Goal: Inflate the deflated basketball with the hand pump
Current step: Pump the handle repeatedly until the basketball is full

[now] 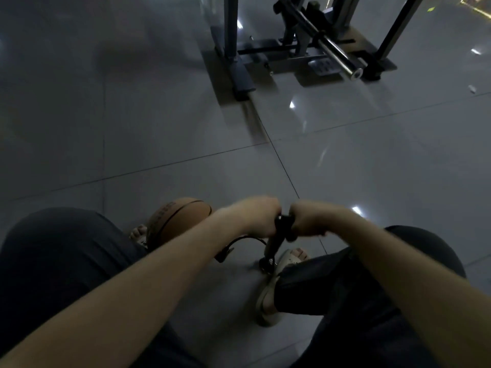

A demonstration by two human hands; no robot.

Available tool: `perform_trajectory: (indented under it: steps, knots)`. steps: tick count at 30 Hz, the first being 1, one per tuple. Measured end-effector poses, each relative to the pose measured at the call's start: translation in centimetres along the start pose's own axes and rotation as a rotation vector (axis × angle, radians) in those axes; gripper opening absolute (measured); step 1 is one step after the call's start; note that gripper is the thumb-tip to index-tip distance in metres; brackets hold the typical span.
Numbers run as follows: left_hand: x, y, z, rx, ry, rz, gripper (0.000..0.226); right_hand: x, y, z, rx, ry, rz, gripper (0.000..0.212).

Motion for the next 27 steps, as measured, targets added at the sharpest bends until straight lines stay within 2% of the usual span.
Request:
perform_trajectory:
  steps: [4, 8, 11, 15, 18, 21, 27]
  knots:
    - [0.0, -5.0, 0.0, -0.032, -0.004, -0.115, 0.028, -0.8, -4.9, 1.3, 0.021, -0.029, -0.041, 0.012]
    - [1.2, -1.9, 1.7, 0.084, -0.025, -0.069, 0.027, 2.1, -1.8, 1.7, -0.095, 0.000, -0.133, 0.009]
    - [2.6, 0.7, 2.7, 0.161, -0.011, -0.072, 0.030, 4.4, 0.2, 0.8, -0.155, -0.013, -0.219, 0.021]
    - [3.2, 4.4, 3.8, 0.205, 0.009, -0.097, 0.030, 6.2, 3.2, -0.2, -0.162, -0.022, -0.153, 0.024]
    - [3.2, 7.7, 4.7, 0.226, 0.024, -0.112, 0.021, 6.8, 5.9, -0.4, -0.195, -0.033, -0.155, 0.026]
    - [2.6, 10.5, 5.2, 0.196, 0.022, -0.082, 0.024, 6.8, 8.4, -0.3, -0.231, -0.073, -0.162, 0.022]
    - [1.5, 11.7, 4.5, 0.165, 0.001, -0.024, 0.025, 5.5, 9.5, -0.5, -0.223, -0.042, -0.135, 0.024]
Point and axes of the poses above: each hand's wrist, its own x-axis towards the middle knuckle, its own y-axis out of the palm, z = x × y, the point moved 6 cm from there along x, towards the middle knuckle, and after that the axes turned 7 degrees about -z, right-handed, at the moved point
